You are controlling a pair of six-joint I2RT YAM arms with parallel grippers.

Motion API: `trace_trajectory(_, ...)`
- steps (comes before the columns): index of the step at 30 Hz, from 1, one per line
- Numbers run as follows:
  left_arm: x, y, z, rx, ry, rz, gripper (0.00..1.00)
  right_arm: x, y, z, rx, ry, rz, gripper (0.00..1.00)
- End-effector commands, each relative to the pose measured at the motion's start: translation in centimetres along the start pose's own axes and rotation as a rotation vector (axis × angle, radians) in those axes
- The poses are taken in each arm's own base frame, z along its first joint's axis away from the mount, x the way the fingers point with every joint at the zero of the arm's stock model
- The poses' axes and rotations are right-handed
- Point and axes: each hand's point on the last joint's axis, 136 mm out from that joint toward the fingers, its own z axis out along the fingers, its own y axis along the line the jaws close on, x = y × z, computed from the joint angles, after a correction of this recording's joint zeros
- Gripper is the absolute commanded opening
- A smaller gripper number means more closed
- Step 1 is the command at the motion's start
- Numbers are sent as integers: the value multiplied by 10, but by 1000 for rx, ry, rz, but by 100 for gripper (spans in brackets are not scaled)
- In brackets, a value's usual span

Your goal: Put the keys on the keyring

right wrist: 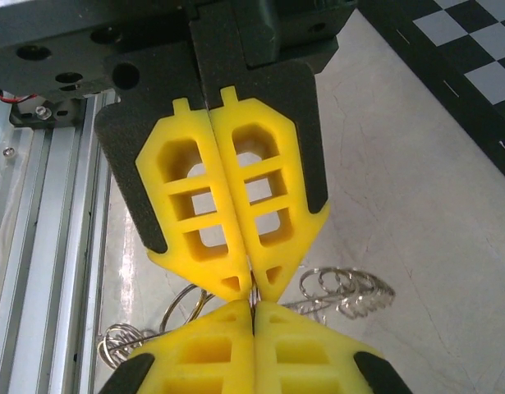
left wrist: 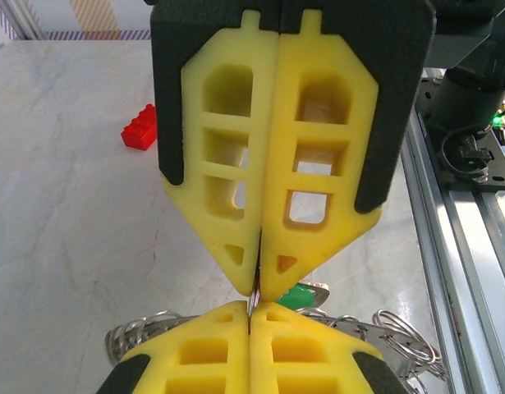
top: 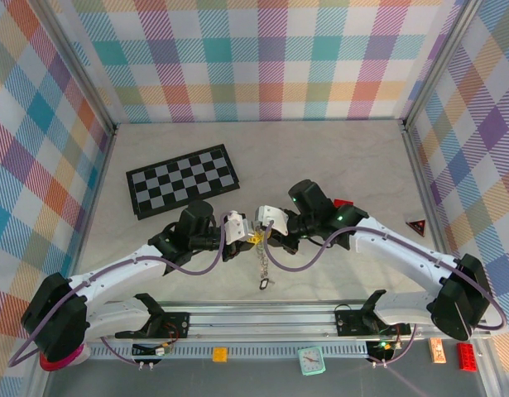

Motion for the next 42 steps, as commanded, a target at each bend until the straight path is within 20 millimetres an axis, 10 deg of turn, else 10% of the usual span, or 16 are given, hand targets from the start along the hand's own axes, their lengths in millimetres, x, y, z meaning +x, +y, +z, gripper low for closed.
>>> trace_trajectory(1, -13, -2, 0, 16, -37, 37, 0, -22, 3, -13, -3, -135, -13, 15)
trace_trajectory(6, -17, -5, -4, 10, -79, 49, 0, -3, -7, -16, 19, -157, 84, 30)
trace_trajectory(22, -18, -8, -6, 13, -103, 60, 0, 12, 3, -5, -58, -125, 107, 29)
trace_trajectory(42, -19, -8, -6, 14, -110, 69, 0, 23, 4, 3, -76, -84, 128, 1)
